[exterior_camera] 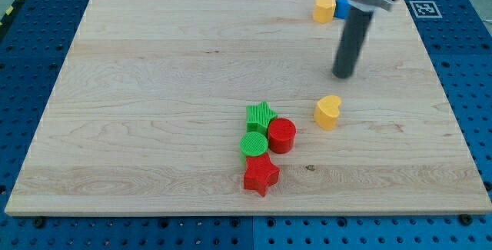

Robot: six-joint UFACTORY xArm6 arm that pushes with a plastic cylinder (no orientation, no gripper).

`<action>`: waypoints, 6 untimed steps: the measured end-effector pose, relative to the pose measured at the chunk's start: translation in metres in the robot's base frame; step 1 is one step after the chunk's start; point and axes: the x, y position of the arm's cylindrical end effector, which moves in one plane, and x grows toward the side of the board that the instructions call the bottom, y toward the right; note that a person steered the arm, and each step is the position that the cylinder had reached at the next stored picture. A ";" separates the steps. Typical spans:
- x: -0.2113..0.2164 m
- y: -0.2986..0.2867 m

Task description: Slightly move the yellow heart diagonally to the green star

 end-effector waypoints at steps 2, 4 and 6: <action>0.099 0.022; 0.036 -0.062; -0.024 -0.118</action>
